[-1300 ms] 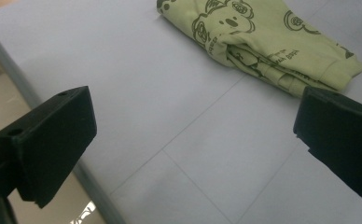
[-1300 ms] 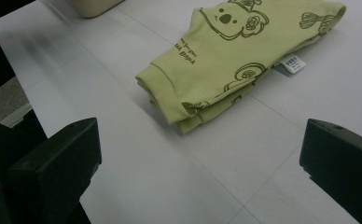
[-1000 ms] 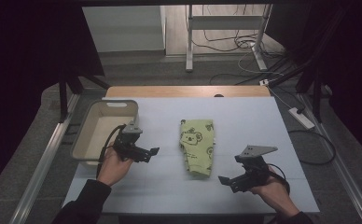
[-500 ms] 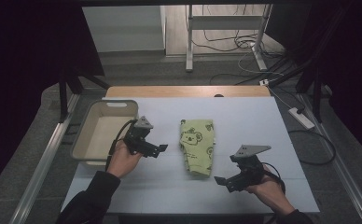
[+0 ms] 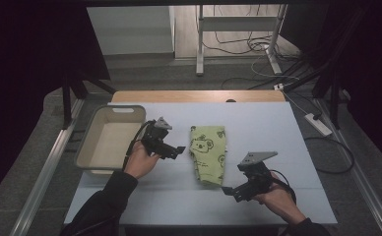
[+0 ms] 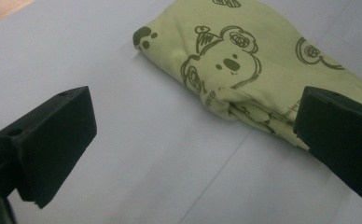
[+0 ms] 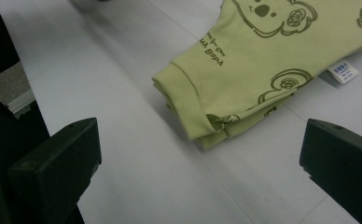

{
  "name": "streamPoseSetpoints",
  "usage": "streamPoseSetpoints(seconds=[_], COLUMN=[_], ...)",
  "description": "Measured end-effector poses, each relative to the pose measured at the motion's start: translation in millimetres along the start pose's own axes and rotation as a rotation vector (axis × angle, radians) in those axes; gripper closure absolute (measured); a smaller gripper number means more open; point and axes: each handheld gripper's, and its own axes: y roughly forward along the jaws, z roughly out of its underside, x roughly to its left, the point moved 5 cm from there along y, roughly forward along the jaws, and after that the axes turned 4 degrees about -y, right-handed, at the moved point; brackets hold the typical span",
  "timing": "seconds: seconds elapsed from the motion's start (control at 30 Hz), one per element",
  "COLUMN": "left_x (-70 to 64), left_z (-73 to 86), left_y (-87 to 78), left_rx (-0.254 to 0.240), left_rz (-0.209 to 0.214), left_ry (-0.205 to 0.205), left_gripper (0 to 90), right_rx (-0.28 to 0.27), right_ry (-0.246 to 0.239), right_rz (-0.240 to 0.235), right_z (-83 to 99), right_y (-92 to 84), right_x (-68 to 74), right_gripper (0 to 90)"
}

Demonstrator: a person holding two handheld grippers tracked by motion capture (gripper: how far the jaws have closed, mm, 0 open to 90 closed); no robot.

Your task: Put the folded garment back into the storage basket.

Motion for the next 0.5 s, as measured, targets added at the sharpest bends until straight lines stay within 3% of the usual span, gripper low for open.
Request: streamPoseSetpoints(seconds=[0.5], left_x=[5.7], left_z=[-21.6], left_y=[32.7], left_rx=[0.021], left_rz=[-0.011], left_ry=[0.029], left_gripper=[0.0], right_rx=[0.065], right_ry=[-0.043], right_rz=[-0.007], right_z=[-3.8], right_y=[15.4], right_x=[10.1], right_gripper=[0.0])
